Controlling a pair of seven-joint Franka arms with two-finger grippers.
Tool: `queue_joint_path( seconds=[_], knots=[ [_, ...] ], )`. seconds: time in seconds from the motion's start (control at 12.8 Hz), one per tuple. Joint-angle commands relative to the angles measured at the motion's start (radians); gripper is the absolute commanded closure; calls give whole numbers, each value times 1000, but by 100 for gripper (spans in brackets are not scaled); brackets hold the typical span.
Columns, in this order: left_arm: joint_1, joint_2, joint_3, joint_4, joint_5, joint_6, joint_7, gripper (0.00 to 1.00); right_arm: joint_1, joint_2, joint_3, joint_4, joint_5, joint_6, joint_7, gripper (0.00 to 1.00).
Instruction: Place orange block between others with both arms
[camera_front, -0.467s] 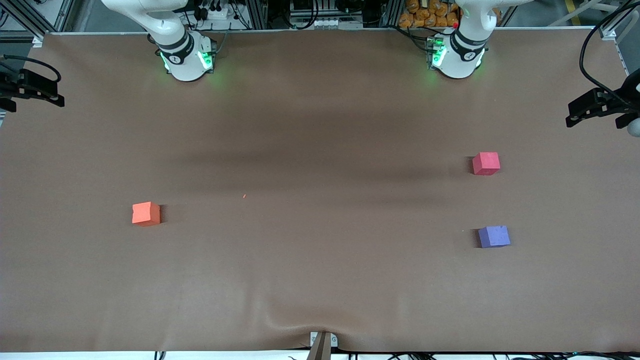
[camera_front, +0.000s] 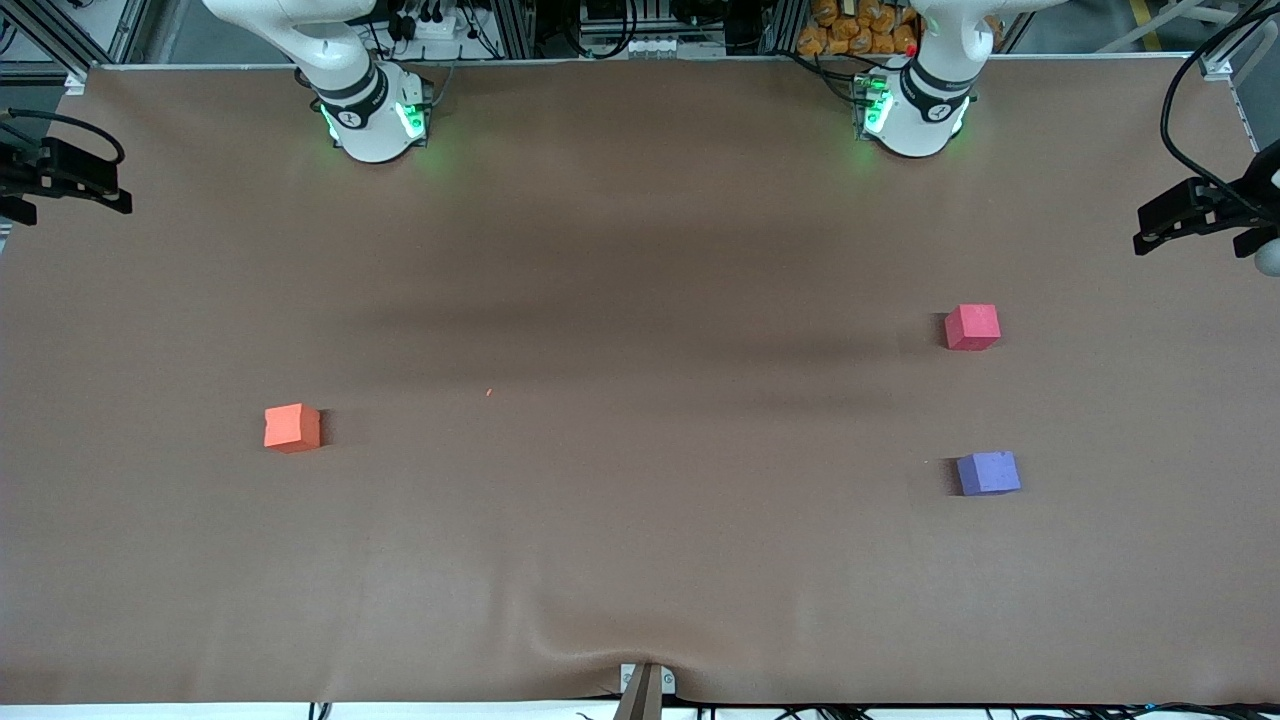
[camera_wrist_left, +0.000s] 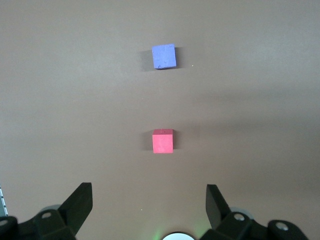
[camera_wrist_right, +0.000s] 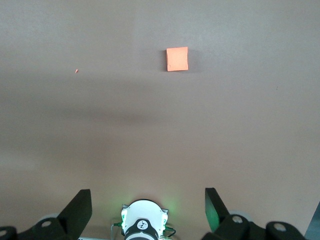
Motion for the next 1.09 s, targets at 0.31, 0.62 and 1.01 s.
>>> queue_joint_path(
  seconds=[0.31,0.62,1.01],
  knots=[
    [5,14,-5,-17,6,-19,4,0,-9,96,5,-155,17,265,1,0],
    [2,18,-5,-17,-7,-12,4,0,-26,278,5,-198,15,429,-33,0],
    [-5,23,-5,-25,-33,7,4,0,-75,437,6,-272,44,654,-125,0]
  ],
)
